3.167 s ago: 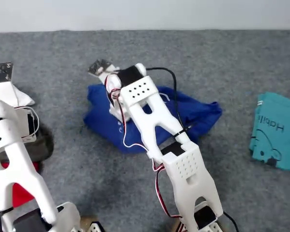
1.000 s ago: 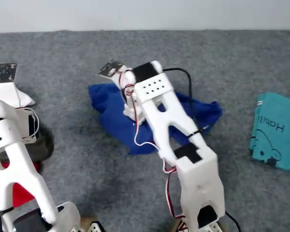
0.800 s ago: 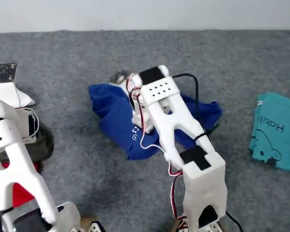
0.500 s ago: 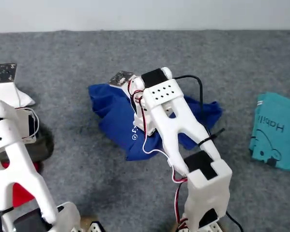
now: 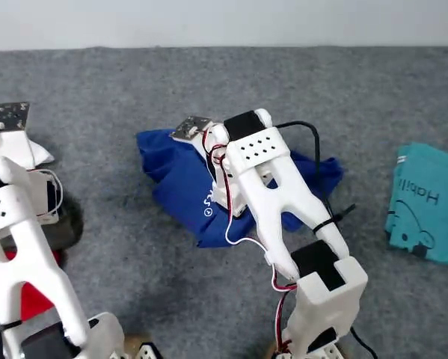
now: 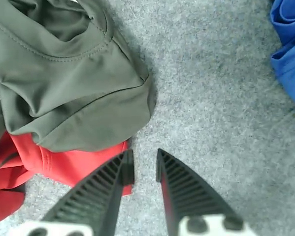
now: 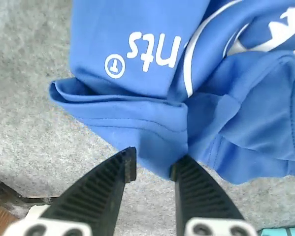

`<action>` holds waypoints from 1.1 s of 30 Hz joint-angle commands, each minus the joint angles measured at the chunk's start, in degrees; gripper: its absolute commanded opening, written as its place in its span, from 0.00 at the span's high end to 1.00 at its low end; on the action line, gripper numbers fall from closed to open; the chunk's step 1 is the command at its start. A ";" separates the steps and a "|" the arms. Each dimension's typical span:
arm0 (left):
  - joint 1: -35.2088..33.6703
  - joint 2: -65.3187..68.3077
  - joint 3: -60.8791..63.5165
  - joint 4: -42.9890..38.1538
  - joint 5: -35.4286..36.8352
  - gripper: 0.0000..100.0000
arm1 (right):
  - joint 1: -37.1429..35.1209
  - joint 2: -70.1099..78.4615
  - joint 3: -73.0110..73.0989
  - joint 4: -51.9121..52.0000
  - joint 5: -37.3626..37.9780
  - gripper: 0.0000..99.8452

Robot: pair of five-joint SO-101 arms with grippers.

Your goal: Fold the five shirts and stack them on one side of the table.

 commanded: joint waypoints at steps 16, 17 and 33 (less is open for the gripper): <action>0.09 -2.29 0.48 -1.76 -0.53 0.92 | -1.63 16.13 -25.49 0.75 0.53 0.85; 0.09 -2.29 0.48 -1.76 -0.53 0.92 | -1.63 16.13 -26.73 0.84 0.53 0.85; 0.09 -2.29 0.48 -1.85 -0.53 0.92 | -6.37 18.51 -30.68 2.07 -1.32 0.75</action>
